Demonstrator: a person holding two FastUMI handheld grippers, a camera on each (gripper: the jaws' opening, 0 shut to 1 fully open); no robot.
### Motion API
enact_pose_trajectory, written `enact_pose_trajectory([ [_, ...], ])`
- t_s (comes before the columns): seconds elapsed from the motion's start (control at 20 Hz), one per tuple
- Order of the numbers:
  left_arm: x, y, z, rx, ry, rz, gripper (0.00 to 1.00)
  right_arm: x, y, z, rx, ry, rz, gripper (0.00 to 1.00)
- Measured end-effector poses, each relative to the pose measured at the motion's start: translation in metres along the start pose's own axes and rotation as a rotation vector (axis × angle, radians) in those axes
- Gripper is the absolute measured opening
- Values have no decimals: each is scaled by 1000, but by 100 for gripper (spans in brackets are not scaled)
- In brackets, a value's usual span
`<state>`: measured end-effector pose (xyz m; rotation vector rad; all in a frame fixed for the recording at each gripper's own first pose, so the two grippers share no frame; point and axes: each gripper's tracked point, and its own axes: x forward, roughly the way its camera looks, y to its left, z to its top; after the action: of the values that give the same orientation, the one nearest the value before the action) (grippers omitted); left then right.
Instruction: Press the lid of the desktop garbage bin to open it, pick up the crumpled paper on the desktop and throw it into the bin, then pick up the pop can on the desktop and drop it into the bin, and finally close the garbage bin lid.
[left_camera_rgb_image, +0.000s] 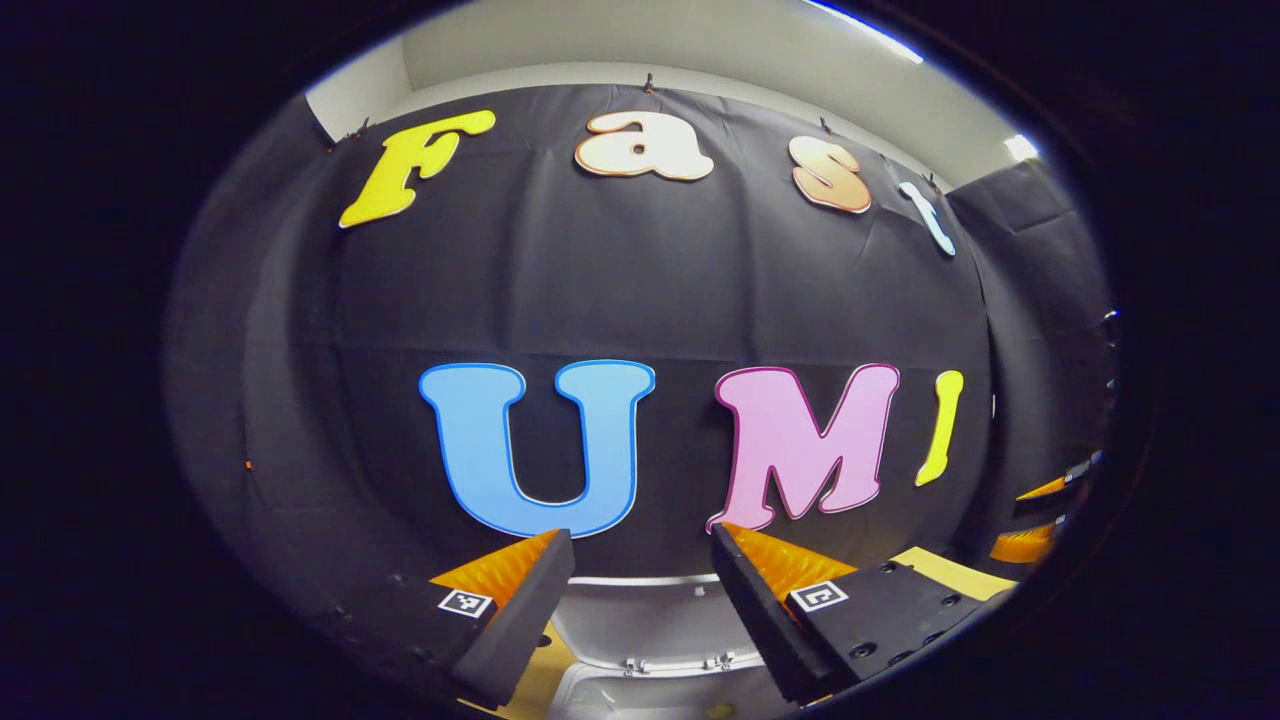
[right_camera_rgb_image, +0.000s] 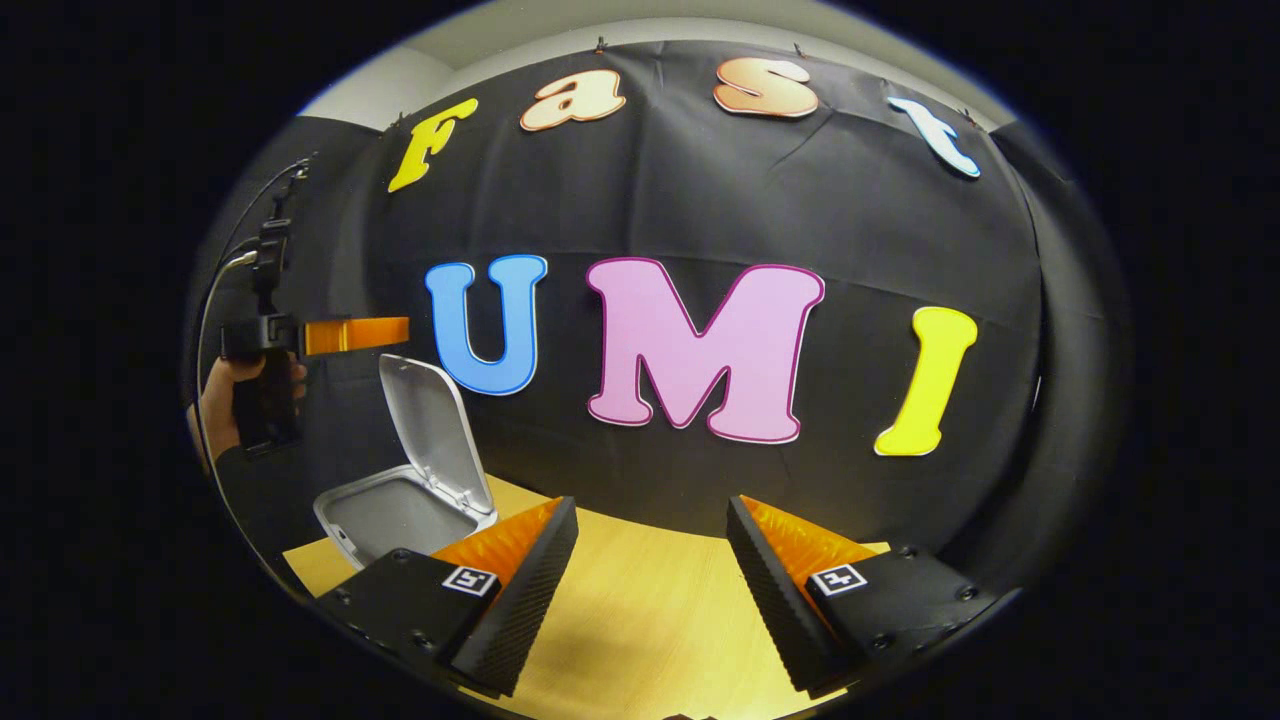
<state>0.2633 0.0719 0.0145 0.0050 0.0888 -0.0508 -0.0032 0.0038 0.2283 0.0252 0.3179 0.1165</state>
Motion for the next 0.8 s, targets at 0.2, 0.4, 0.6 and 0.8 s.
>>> enact_pose_trajectory([
  [0.2, 29, -14, -16, 14, 55, -50, 92, -5, -6, -11, -23, 21, -18, 98],
  [0.4, 32, -22, -32, 26, 126, -68, 94, -14, -12, -22, -11, 39, -40, 97],
  [0.6, 7, -23, -39, 19, 174, -82, 97, -26, -22, -30, -5, 49, -85, 97],
  [0.8, -37, -24, -56, 21, 209, -75, 96, -45, -23, -41, 25, 68, -122, 97],
])
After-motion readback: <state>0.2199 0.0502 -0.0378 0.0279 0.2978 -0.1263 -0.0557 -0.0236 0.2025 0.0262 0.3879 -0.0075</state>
